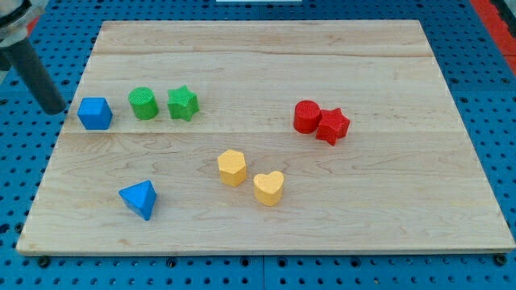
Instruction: Move the blue cube at the bottom of the green star
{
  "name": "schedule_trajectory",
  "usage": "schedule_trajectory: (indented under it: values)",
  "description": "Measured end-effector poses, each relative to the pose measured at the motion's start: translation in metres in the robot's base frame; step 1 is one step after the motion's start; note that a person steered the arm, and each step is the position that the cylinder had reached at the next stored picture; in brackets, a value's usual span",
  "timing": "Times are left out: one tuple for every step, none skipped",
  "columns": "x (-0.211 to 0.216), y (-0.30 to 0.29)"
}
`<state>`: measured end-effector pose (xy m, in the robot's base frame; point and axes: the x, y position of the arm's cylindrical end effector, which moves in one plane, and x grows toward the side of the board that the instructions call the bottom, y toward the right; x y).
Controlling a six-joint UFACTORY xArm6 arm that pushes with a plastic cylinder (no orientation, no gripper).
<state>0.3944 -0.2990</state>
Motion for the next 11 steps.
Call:
schedule_trajectory:
  values:
    - [0.017, 0.022]
    - [0.065, 0.037]
    - [0.057, -0.002]
    - [0.025, 0.014]
    - [0.000, 0.030]
    - [0.000, 0.034]
    - [0.007, 0.040]
    - [0.000, 0.044]
    - [0.012, 0.054]
    - [0.036, 0.096]
    - [0.054, 0.133]
